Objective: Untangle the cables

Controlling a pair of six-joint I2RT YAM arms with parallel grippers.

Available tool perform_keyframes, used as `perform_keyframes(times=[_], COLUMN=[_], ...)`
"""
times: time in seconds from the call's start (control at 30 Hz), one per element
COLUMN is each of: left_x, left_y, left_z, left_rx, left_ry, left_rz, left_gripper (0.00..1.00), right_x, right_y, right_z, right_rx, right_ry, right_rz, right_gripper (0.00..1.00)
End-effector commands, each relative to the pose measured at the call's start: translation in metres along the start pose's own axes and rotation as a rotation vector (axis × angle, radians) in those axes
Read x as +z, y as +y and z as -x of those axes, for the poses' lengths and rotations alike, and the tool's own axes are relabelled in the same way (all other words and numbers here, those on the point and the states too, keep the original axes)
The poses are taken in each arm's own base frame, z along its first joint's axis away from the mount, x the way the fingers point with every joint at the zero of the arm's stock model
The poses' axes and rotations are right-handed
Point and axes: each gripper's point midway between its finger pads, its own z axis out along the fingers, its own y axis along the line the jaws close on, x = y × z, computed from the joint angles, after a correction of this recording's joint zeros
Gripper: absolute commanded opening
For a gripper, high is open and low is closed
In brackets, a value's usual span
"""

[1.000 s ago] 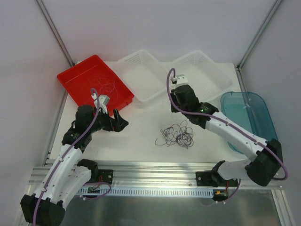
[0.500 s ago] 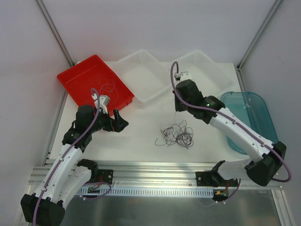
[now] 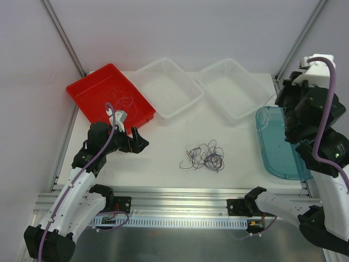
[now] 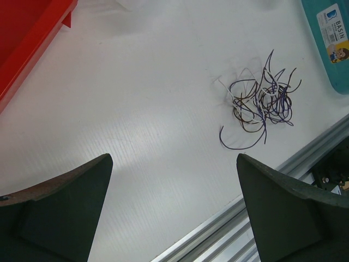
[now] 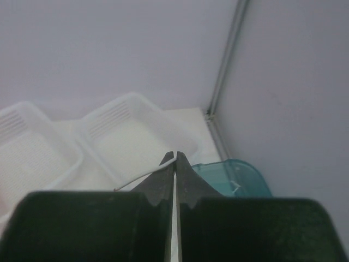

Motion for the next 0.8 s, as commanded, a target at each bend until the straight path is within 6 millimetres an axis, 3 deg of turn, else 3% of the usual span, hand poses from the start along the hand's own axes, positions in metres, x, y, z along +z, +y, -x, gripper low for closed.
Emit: perform_keyframes(times=[0.0, 0.03, 0.13, 0.23, 0.27, 0.33, 0.37, 0.53, 0.57, 0.7, 0.77], left_x=[-0.002, -0.001, -0.002, -0.003, -0.003, -0.003, -0.004, -0.004, -0.004, -0.004, -0.003], left_y=[-0.003, -0.002, 0.002, 0.000, 0.000, -0.001, -0.001, -0.002, -0.001, -0.001, 0.000], left_z=[0.002, 0.002, 0.000, 0.001, 0.001, 0.001, 0.001, 0.000, 0.000, 0.000, -0.001], left_rx=[0.025, 0.039, 0.044, 0.042, 0.043, 0.044, 0.044, 0.044, 0.042, 0.046, 0.045], left_ry=[-0.015, -0.014, -0.006, -0.007, -0.008, -0.010, -0.011, -0.010, -0.010, -0.010, -0.005], left_rz=[-0.016, -0.012, 0.007, 0.000, -0.002, -0.004, -0.003, -0.009, -0.007, -0.006, -0.001], left_gripper=[0.99, 0.99, 0.99, 0.99, 0.99, 0.99, 0.99, 0.99, 0.99, 0.99, 0.99], right_x=[-0.008, -0.015, -0.010, 0.011, 0.018, 0.041, 0.056, 0.098, 0.101, 0.112, 0.107], right_y=[-0.059, -0.069, -0.084, -0.095, -0.110, -0.117, -0.131, -0.161, -0.170, -0.178, -0.178], right_z=[0.034, 0.040, 0.043, 0.027, 0.018, -0.013, -0.033, -0.119, -0.135, -0.207, -0.233], right_rx=[-0.054, -0.032, -0.045, -0.094, -0.103, -0.078, -0.084, -0.001, 0.019, 0.101, 0.155], right_ry=[-0.127, -0.162, -0.185, -0.135, -0.110, -0.041, 0.016, 0.192, 0.231, 0.390, 0.461], right_rz=[-0.260, -0.285, -0.371, -0.449, -0.512, -0.545, -0.585, -0.687, -0.701, -0.740, -0.762], right_gripper=[0.01, 0.01, 0.02, 0.02, 0.02, 0.02, 0.02, 0.02, 0.02, 0.04, 0.21])
